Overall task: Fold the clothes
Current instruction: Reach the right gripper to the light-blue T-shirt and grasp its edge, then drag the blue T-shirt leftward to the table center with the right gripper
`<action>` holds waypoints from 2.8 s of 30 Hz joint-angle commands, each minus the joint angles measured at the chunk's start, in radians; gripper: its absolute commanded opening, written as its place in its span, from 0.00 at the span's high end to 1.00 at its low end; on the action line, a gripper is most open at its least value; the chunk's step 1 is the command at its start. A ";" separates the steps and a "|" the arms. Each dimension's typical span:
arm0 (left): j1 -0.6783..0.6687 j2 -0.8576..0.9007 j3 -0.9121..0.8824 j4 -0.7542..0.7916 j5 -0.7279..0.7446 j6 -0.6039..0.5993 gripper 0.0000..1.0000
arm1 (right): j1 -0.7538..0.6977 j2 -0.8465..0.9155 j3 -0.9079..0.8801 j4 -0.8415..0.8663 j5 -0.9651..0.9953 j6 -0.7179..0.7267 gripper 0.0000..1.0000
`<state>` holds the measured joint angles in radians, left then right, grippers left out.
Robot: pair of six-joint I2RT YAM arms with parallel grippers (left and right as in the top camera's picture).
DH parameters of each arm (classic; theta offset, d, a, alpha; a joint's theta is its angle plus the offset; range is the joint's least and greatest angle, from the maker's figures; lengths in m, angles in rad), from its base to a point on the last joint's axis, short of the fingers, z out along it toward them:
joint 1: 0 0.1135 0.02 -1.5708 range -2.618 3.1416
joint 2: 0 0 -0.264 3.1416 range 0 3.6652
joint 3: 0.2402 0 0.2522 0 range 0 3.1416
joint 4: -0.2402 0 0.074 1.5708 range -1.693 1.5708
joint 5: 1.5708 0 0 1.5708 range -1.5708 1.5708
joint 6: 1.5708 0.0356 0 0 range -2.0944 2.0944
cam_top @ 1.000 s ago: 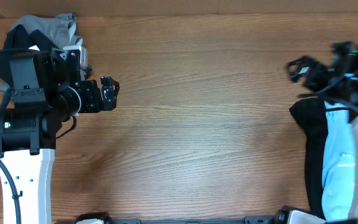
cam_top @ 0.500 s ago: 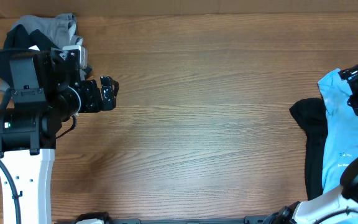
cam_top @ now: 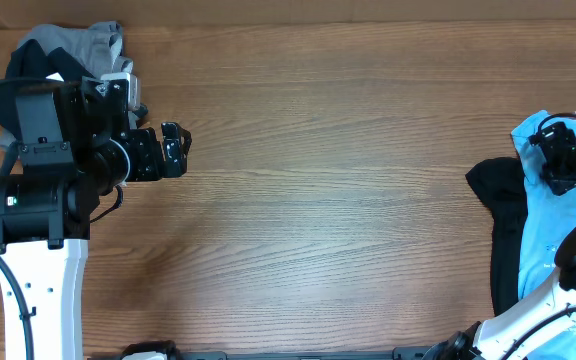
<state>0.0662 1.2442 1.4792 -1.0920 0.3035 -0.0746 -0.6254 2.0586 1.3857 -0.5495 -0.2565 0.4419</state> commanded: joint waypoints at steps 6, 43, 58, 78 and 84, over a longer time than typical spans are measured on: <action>0.005 -0.001 0.029 0.003 0.005 0.014 0.00 | 0.014 0.027 0.047 -0.024 0.009 0.003 0.79; 0.008 -0.021 0.054 -0.024 -0.023 -0.023 0.00 | 0.413 -0.417 0.326 -0.291 -0.373 -0.106 0.96; 0.007 -0.042 0.397 -0.195 -0.233 0.008 0.00 | 1.153 -0.445 0.329 -0.396 0.077 -0.067 0.46; -0.305 0.462 0.349 -0.239 -0.113 0.004 0.00 | 0.773 -0.693 0.515 -0.542 0.096 -0.061 0.26; -0.334 0.718 0.349 -0.200 -0.101 0.007 0.00 | 0.768 -0.707 0.515 -0.605 0.099 -0.048 0.23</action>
<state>-0.2623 1.8854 1.8397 -1.2976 0.1875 -0.0746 0.1501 1.3529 1.8835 -1.1408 -0.1673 0.3859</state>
